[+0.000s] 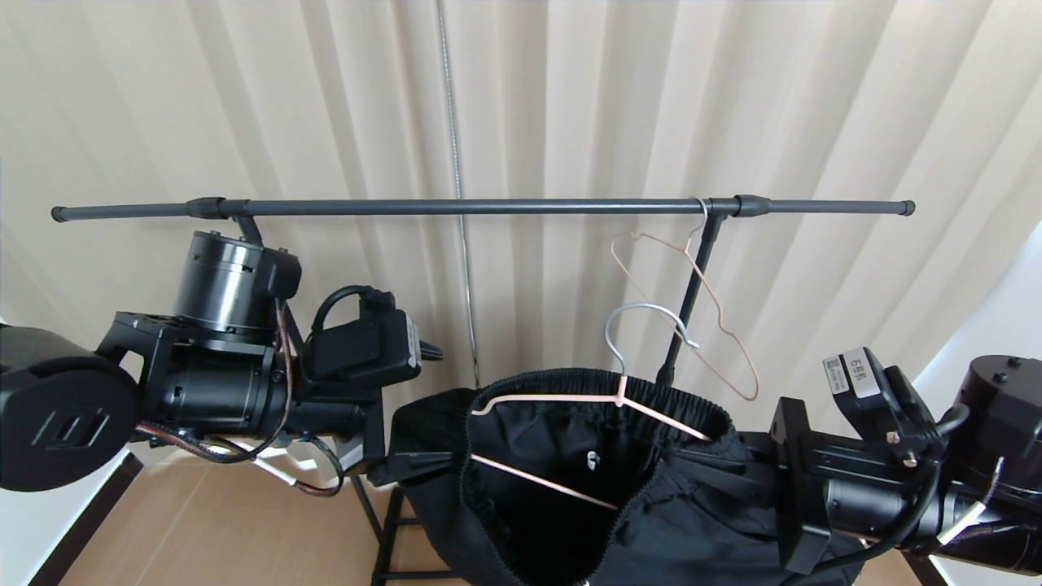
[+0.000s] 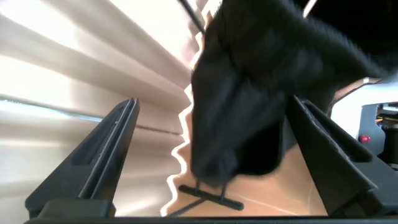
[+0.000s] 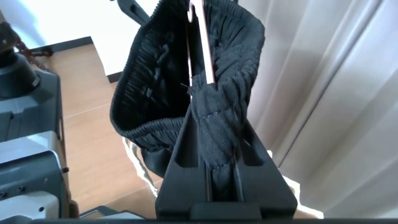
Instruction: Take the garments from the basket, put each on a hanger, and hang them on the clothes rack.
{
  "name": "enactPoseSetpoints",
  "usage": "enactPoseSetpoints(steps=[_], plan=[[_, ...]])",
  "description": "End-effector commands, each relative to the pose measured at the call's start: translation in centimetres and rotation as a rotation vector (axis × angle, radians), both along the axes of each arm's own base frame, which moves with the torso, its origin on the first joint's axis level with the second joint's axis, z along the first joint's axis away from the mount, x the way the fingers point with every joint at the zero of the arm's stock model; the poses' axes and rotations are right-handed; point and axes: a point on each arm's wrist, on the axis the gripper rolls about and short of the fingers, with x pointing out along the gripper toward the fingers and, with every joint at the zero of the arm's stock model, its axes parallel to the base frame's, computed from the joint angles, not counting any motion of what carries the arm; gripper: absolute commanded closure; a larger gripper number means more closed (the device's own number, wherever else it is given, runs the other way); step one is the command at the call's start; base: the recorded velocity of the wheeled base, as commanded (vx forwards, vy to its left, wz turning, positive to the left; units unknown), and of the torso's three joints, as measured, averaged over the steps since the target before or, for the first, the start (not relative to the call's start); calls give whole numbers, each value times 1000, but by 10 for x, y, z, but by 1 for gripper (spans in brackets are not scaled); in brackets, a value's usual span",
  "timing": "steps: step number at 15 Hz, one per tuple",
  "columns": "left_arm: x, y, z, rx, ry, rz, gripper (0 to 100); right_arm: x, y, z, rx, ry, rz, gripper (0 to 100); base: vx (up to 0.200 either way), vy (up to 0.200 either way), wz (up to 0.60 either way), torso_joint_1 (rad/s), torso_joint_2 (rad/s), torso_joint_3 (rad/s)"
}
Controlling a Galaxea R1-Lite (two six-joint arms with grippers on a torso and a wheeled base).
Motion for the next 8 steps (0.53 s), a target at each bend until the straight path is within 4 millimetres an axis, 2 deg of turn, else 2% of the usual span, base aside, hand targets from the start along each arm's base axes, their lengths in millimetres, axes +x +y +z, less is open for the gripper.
enactPoseSetpoints(steps=[1,6,8], plan=[[7,-10,-3,0,13,-20,0,-1,0,-1,-1,4,7,100,0,0,0,0,0,0],[8,-34,-5,-62,113,-44,0,-3,0,0,3,3,29,100,0,0,0,0,0,0],[9,-36,-8,-67,136,-48,0,-2,0,1,13,-13,42,100,0,0,0,0,0,0]])
